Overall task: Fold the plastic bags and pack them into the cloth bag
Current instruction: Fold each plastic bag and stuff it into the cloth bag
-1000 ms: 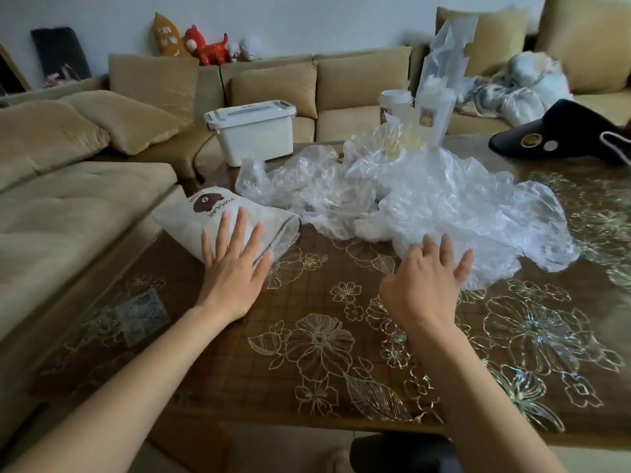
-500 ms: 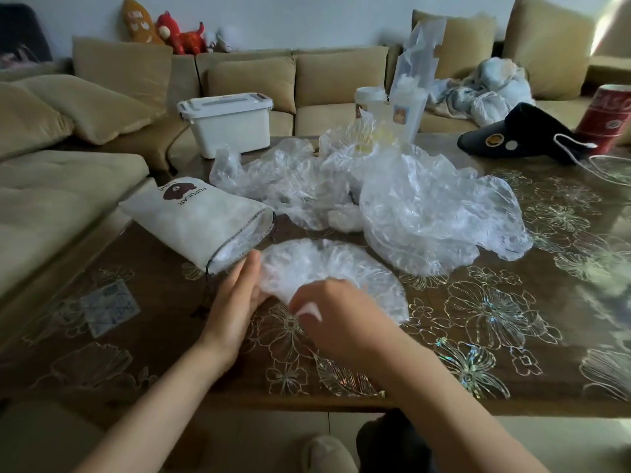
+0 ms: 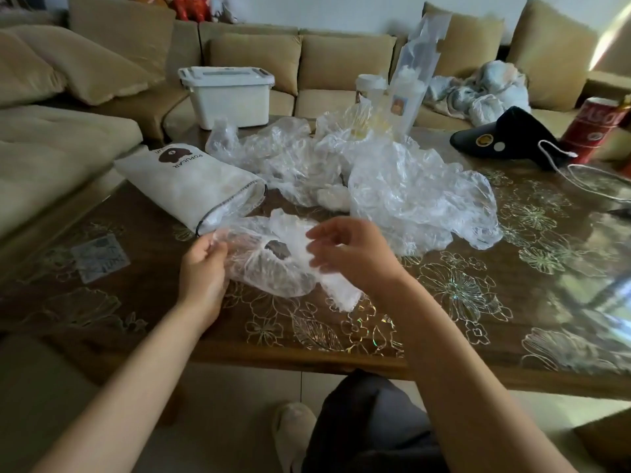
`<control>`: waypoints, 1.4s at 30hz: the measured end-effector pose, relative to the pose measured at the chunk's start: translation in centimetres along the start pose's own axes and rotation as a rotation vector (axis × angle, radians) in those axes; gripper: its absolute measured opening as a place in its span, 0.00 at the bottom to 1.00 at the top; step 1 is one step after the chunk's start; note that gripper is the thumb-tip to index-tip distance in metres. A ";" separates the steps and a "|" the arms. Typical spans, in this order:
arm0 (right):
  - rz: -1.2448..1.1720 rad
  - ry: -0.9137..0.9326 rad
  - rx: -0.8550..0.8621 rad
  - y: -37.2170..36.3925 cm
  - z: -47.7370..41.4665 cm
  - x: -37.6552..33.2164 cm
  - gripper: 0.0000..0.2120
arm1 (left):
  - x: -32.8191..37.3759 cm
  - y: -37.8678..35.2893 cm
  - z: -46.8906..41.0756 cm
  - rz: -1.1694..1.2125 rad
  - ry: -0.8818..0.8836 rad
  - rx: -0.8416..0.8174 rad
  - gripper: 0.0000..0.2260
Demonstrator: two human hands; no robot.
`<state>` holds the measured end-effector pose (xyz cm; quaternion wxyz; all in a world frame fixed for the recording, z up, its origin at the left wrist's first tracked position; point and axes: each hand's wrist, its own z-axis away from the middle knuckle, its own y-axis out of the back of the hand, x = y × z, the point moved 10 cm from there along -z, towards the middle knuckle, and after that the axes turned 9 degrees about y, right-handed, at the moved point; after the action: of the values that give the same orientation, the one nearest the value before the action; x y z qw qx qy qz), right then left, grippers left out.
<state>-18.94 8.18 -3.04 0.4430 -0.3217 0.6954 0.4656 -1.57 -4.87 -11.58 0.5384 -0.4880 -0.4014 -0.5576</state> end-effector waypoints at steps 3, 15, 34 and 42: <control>-0.349 0.055 0.315 4.8 0.3 -1.6 0.09 | 0.1 -0.3 0.2 -0.037 -0.024 0.019 0.10; -0.132 -0.289 0.956 15.8 4.1 9.0 0.27 | 2.7 -7.6 8.4 -1.002 -0.935 -0.243 0.28; 0.551 0.283 -0.443 -6.8 2.9 0.7 0.31 | 1.9 -1.8 10.5 -1.055 -0.976 -0.530 0.27; 0.820 0.477 -0.466 -10.0 5.3 -0.1 0.28 | 0.0 0.4 8.2 -1.201 -0.834 -0.563 0.27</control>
<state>-8.63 9.49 -7.45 -0.0293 -0.2103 0.7238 0.6565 -0.27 3.09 -9.91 -0.1947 -0.4746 -0.6090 -0.6049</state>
